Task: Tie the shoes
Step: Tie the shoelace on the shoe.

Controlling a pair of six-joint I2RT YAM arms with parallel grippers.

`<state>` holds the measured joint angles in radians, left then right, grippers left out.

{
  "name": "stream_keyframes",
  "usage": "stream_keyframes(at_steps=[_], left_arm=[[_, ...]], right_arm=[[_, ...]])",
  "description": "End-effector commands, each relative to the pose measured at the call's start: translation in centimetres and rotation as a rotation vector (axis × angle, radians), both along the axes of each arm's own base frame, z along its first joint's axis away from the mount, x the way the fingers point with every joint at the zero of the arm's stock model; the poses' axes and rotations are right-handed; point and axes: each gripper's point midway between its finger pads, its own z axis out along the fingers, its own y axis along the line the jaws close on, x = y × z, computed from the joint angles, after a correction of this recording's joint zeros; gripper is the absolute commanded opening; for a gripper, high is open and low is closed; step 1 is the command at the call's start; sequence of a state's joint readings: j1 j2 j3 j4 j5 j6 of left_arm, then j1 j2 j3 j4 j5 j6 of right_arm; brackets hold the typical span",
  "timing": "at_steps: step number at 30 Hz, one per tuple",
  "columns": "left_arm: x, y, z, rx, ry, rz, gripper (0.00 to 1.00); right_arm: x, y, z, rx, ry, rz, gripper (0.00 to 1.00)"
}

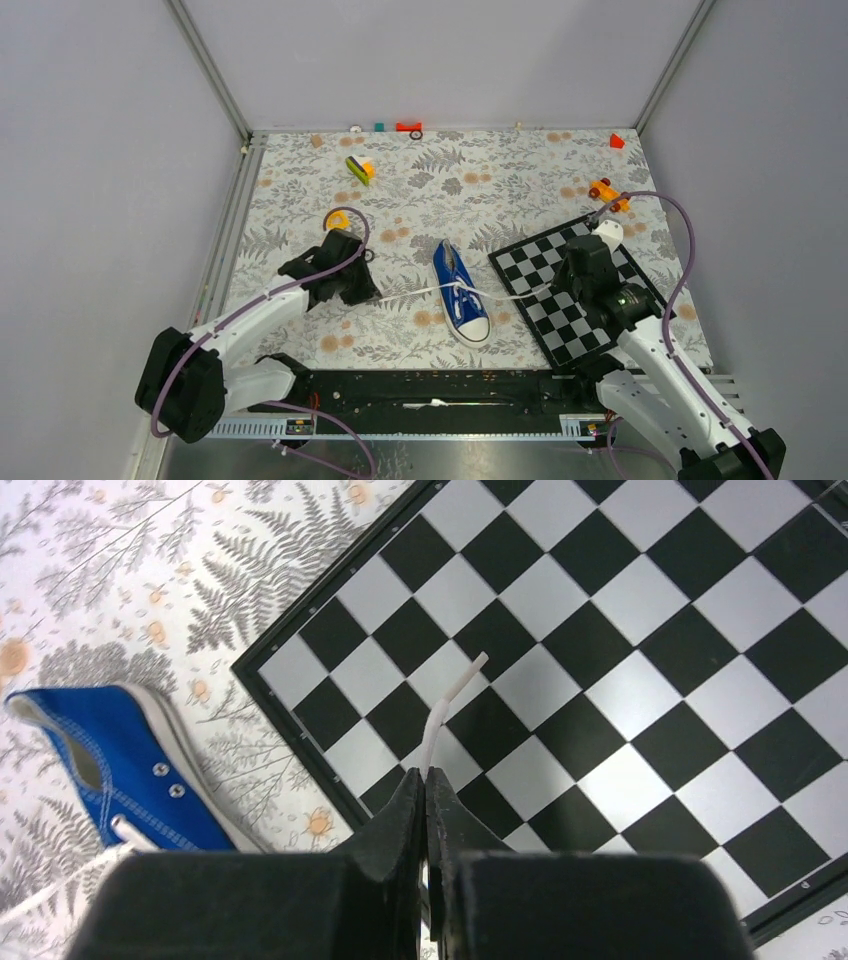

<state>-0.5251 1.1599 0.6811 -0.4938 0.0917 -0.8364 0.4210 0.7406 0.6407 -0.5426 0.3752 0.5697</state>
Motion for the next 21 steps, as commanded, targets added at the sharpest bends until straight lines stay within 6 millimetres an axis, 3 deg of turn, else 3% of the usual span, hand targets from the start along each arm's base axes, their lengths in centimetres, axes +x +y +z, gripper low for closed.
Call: stream_keyframes(at_steps=[1, 10, 16, 21], left_arm=[[-0.6, 2.1, -0.8, 0.027, 0.005, 0.087, 0.0], [0.6, 4.7, -1.3, 0.035, 0.01, 0.185, 0.0], [2.3, 4.0, -2.1, -0.023, 0.038, 0.192, 0.0], [5.0, 3.6, -2.0, -0.028, 0.037, 0.207, 0.0]], right_arm=[[2.0, -1.8, 2.3, -0.033, -0.068, -0.067, 0.0], [2.3, -6.4, 1.2, 0.02, -0.01, -0.25, 0.0], [2.1, -8.0, -0.9, 0.061, 0.031, -0.322, 0.0], [2.0, -9.1, -2.2, 0.103, 0.059, -0.378, 0.0]])
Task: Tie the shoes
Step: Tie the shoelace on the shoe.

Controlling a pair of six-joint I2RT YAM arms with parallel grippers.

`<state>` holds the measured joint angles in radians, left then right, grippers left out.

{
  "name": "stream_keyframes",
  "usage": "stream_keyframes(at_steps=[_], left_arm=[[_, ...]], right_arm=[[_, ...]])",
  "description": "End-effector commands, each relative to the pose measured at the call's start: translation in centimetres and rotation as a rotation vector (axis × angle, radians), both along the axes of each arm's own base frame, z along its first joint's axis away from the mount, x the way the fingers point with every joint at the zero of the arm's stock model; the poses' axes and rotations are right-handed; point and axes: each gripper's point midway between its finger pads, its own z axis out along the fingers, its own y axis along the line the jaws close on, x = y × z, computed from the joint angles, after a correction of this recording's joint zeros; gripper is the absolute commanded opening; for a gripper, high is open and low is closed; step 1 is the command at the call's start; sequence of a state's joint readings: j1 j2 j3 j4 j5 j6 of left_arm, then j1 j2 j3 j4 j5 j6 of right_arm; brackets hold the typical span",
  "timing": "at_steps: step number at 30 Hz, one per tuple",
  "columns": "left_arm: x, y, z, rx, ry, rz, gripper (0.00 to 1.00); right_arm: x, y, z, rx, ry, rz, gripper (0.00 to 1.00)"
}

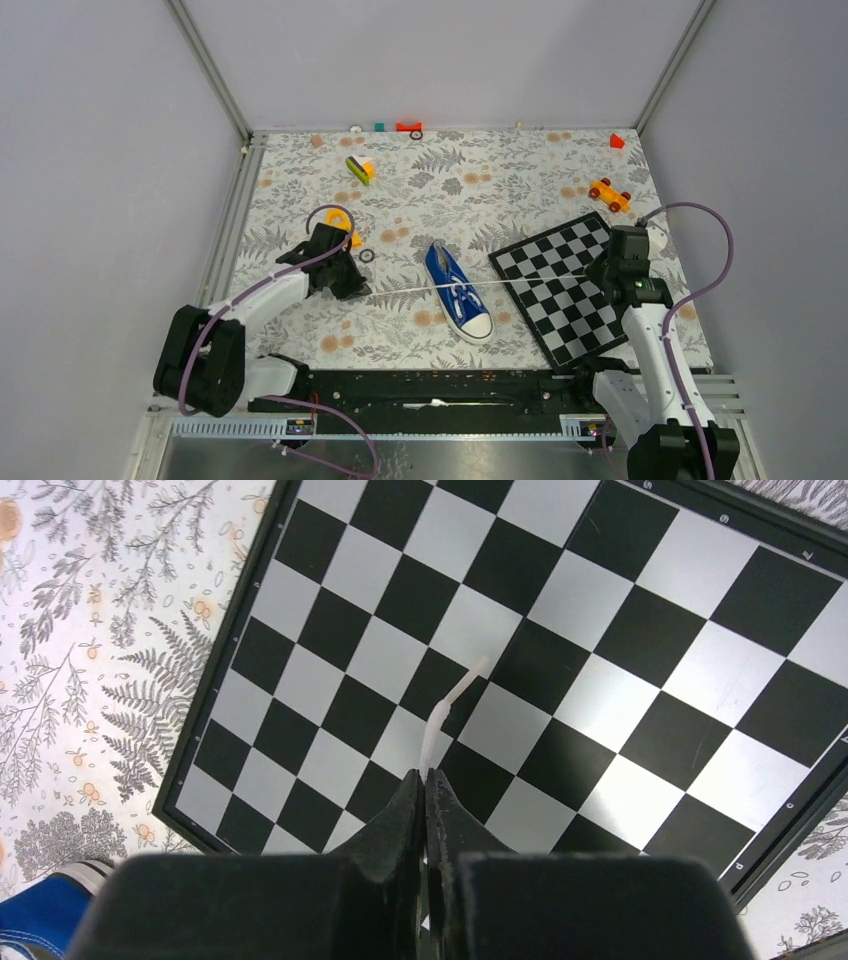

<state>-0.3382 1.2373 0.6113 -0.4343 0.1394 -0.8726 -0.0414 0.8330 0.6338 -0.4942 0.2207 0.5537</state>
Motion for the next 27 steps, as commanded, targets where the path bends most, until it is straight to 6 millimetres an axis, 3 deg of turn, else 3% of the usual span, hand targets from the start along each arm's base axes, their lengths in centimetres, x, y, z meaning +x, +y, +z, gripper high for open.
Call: stream_keyframes(at_steps=[1, 7, 13, 20, 24, 25, 27], left_arm=[[4.0, -0.1, 1.4, 0.005, -0.067, 0.018, 0.0], [5.8, 1.6, 1.8, 0.025, -0.065, 0.056, 0.0], [5.1, 1.5, 0.6, -0.005, -0.04, 0.062, 0.0], [4.2, -6.0, 0.3, -0.022, -0.042, -0.092, 0.0], [4.9, -9.3, 0.6, -0.021, -0.033, -0.145, 0.0], [5.0, -9.4, 0.6, -0.019, -0.03, -0.147, 0.0], [4.8, -8.9, 0.5, 0.003, -0.023, -0.129, 0.0]], right_arm=[[0.5, -1.1, -0.4, 0.017, -0.013, -0.047, 0.0], [0.3, -1.7, -0.6, 0.024, -0.015, -0.073, 0.0], [1.2, -1.7, -1.2, 0.057, -0.029, -0.09, 0.0], [4.8, 2.2, -0.6, 0.227, -0.092, 0.048, 0.0], [4.8, 4.2, -1.0, 0.157, -0.006, 0.157, 0.0], [4.4, 3.8, -1.5, 0.14, 0.031, 0.145, 0.04], [3.5, 2.7, -2.0, 0.087, 0.084, 0.115, 0.47]])
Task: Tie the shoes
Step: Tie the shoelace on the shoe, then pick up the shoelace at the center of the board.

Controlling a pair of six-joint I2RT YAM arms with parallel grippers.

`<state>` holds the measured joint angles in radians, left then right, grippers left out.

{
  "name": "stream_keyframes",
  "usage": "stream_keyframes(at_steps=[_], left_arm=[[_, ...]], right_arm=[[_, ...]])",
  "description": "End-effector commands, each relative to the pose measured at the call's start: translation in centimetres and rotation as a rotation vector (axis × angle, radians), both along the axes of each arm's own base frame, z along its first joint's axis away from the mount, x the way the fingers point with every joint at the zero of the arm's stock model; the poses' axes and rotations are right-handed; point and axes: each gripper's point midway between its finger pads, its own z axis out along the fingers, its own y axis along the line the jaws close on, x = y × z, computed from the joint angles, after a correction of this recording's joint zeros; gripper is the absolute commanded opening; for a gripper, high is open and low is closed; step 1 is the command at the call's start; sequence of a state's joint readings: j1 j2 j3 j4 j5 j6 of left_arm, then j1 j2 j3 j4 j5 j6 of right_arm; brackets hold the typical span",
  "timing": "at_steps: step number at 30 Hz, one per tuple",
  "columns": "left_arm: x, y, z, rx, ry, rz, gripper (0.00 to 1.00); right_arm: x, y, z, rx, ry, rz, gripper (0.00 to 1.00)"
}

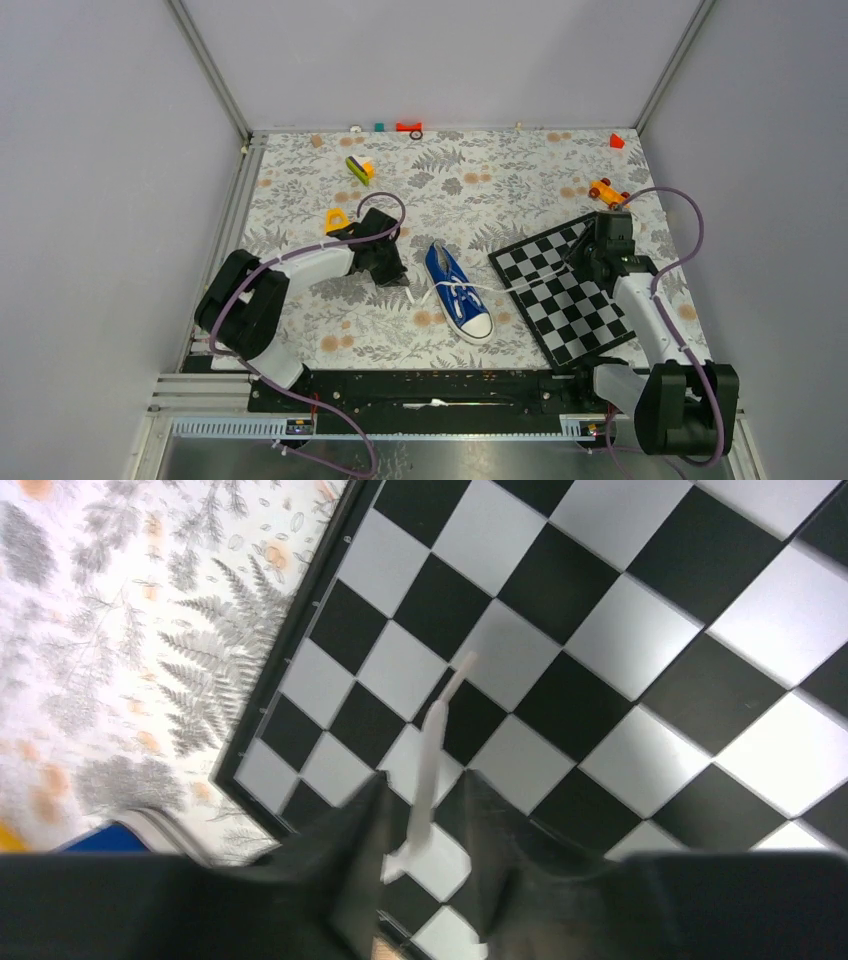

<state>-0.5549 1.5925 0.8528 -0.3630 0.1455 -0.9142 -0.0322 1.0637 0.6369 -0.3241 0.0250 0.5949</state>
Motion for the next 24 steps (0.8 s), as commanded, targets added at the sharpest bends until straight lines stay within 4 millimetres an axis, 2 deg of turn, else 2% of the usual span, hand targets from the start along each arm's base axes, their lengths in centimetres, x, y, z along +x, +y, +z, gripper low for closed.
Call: stream_keyframes(at_steps=[1, 3, 5, 7, 8, 10, 13, 14, 16, 19, 24], left_arm=[[2.1, 0.3, 2.1, 0.022, -0.08, 0.07, 0.0], [1.5, 2.0, 2.5, 0.069, -0.096, 0.122, 0.0], [1.0, 3.8, 3.4, 0.097, -0.133, 0.188, 0.0], [0.5, 4.9, 4.3, 0.09, -0.173, 0.246, 0.0], [0.3, 5.4, 4.7, 0.082, -0.193, 0.271, 0.05], [-0.3, 6.3, 5.3, 0.076, -0.213, 0.32, 0.26], [-0.6, 7.5, 6.3, 0.08, -0.239, 0.382, 0.65], [-0.5, 7.4, 7.0, 0.059, -0.254, 0.393, 0.74], [-0.5, 6.2, 8.1, -0.023, -0.271, 0.382, 0.81], [-1.1, 2.8, 9.4, -0.155, -0.254, 0.327, 0.81], [-2.9, -4.0, 8.7, -0.357, -0.107, 0.253, 0.82]], right_arm=[[-0.7, -1.7, 0.8, -0.12, 0.045, -0.009, 0.63], [-1.8, -2.6, 1.8, -0.158, 0.018, -0.045, 0.78], [-2.5, -2.4, 3.0, -0.137, -0.055, -0.066, 0.79], [-3.0, -0.9, 4.3, -0.065, -0.142, -0.041, 0.79], [-3.3, -0.1, 4.7, -0.016, -0.166, -0.039, 0.79], [-4.1, 2.5, 4.8, 0.073, -0.174, 0.014, 0.78], [-4.9, 6.4, 4.2, 0.215, -0.165, 0.066, 0.74], [-5.4, 8.2, 3.6, 0.266, -0.153, 0.103, 0.72], [-5.7, 10.7, 3.2, 0.358, -0.148, 0.128, 0.65], [-6.0, 13.5, 2.2, 0.443, -0.108, 0.144, 0.61], [-6.4, 15.7, -0.1, 0.49, -0.014, 0.108, 0.65]])
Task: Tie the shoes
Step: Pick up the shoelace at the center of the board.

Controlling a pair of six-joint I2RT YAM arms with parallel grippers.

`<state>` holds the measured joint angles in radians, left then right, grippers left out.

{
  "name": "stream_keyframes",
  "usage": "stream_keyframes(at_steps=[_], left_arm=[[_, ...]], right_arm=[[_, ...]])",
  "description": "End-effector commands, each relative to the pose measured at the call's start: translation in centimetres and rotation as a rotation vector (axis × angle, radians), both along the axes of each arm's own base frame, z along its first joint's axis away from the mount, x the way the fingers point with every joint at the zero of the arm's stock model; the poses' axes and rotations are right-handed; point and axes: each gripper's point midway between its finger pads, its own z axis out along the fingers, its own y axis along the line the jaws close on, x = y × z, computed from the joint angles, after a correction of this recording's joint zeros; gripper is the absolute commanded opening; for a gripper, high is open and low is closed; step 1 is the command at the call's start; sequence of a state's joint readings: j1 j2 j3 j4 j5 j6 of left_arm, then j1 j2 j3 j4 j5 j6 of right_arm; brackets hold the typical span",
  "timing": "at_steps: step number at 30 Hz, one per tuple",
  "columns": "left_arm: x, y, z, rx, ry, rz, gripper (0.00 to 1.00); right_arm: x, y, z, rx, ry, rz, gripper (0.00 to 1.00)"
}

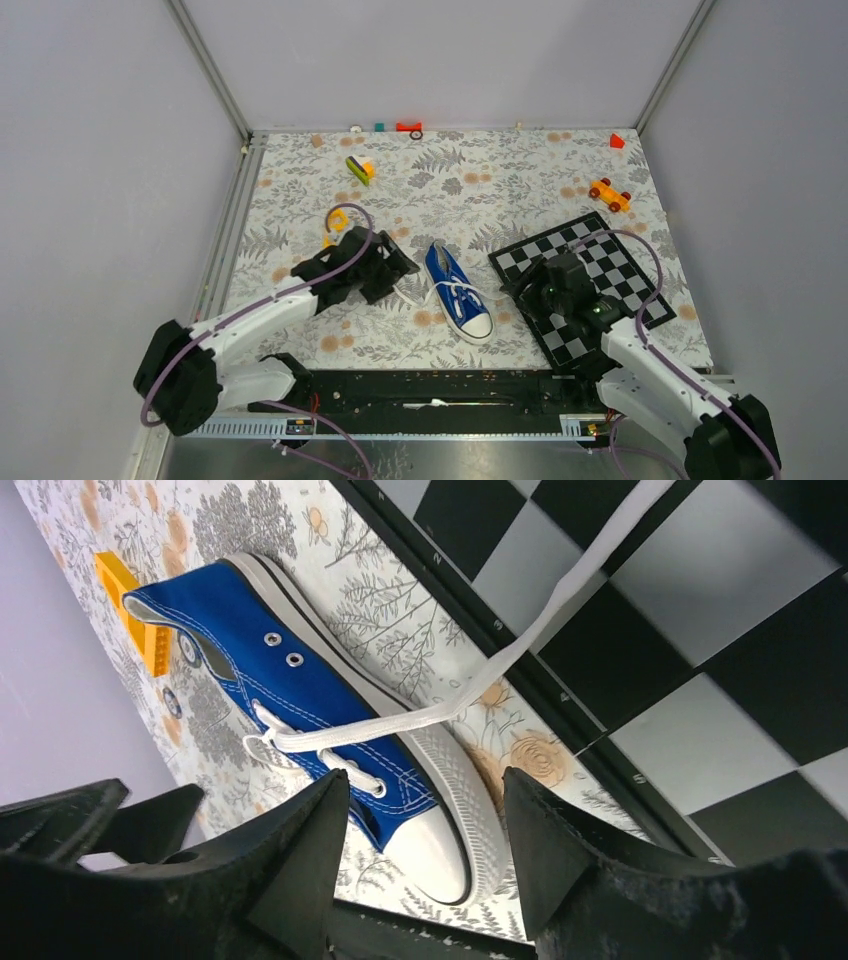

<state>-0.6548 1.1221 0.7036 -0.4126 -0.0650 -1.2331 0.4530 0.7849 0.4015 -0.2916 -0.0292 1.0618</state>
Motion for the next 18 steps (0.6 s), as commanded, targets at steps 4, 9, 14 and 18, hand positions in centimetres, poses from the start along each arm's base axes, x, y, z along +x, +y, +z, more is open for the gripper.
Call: stream_keyframes(at_steps=[4, 9, 14, 18], left_arm=[[-0.9, -8.4, -1.0, -0.363, 0.138, -0.058, 0.86], [-0.5, -9.8, -2.6, -0.433, 0.153, -0.05, 0.87], [-0.4, -9.9, -3.5, -0.36, 0.137, -0.075, 0.74], [-0.3, -9.5, -4.1, -0.314, 0.134, -0.074, 0.52]], right_arm=[[1.1, 2.8, -0.8, 0.143, 0.079, -0.106, 0.66], [1.4, 2.7, -2.7, 0.166, 0.122, -0.173, 0.69], [2.4, 2.1, -3.6, 0.132, 0.115, -0.228, 0.69], [3.1, 2.5, -4.0, 0.144, 0.125, -0.24, 0.68]])
